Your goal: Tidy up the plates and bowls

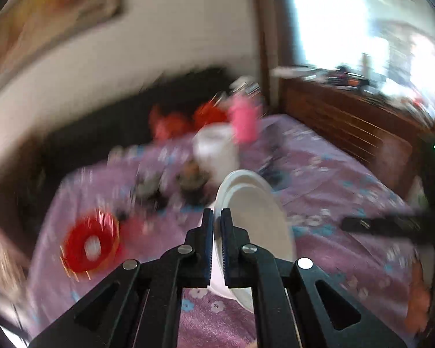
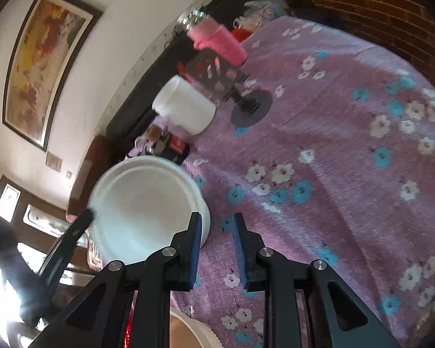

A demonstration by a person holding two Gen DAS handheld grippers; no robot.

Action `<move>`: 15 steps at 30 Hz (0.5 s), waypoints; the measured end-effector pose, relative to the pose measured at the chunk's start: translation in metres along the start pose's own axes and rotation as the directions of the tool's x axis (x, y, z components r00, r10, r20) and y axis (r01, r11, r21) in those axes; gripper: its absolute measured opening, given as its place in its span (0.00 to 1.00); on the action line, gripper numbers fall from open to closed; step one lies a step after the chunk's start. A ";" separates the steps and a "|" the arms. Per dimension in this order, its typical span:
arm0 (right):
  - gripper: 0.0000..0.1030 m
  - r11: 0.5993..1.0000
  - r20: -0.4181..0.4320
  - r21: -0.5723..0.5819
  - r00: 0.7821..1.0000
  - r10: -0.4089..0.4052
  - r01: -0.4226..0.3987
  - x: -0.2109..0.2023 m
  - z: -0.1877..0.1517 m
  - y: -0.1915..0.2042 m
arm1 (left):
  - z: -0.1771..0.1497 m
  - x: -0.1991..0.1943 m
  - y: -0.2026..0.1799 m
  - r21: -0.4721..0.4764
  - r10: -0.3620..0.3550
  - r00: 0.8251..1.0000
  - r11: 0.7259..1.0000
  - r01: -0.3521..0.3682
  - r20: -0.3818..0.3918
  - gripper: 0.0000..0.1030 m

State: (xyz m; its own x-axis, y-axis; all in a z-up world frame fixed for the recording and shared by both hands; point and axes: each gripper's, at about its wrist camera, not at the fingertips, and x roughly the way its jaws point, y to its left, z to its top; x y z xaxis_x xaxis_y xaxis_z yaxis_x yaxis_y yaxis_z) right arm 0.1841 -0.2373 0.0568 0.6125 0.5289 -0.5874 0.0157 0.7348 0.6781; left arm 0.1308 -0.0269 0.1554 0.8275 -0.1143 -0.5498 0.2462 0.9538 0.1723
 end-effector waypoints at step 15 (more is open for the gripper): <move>0.22 0.999 0.040 0.046 0.999 -0.024 0.022 -0.039 -0.024 -0.032 | -0.014 -0.033 -0.108 0.339 -0.295 0.955 0.895 0.289 -0.035 0.04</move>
State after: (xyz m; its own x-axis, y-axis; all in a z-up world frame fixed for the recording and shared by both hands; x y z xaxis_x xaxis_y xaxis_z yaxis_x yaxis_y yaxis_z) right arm 0.1409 -0.2714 0.0476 0.6433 0.4937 -0.5852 0.0658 0.7258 0.6848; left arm 0.0700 -0.1218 0.1432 0.6999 -0.3805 -0.6044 0.6305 0.7268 0.2724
